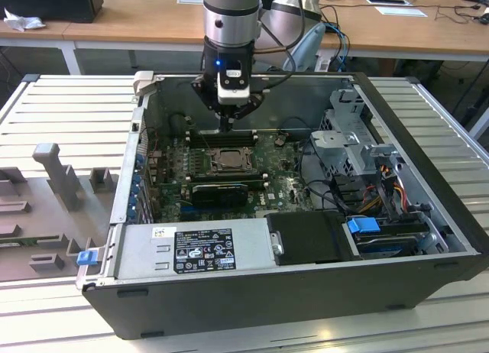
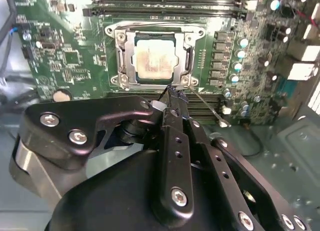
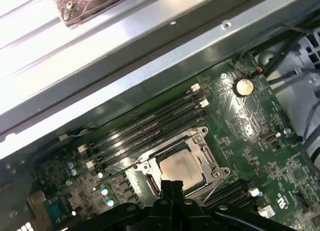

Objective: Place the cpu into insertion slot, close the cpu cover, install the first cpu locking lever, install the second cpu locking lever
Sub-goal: 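Install the first cpu locking lever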

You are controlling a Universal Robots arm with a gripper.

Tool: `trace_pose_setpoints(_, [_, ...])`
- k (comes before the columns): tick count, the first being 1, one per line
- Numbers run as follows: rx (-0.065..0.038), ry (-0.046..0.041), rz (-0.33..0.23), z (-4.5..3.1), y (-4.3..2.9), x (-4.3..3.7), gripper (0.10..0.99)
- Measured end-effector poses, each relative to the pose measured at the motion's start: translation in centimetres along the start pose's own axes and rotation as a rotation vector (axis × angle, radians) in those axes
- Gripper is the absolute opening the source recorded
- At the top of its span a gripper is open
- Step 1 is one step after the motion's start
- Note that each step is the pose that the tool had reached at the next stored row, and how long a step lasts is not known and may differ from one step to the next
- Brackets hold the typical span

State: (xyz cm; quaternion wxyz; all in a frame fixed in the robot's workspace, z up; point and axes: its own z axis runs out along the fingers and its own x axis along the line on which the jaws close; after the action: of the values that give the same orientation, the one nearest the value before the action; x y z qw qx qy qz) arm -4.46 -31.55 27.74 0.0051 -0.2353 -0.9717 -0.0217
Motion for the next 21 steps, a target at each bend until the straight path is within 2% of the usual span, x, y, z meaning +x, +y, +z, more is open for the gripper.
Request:
trace_pose_setpoints(8, [0.002, 0.0045, -0.113, 0.0, 0.0, 0.0, 0.106])
trace_pose_setpoints(11, [0.003, 0.0069, -0.174, 0.01, 0.0, 0.0, 0.106])
trace_pose_setpoints(20, [0.008, 0.0166, -0.437, 0.07, -0.03, 0.04, 0.106])
trace_pose_setpoints(21, [0.008, 0.0156, -0.439, 0.09, -0.14, 0.25, 0.106])
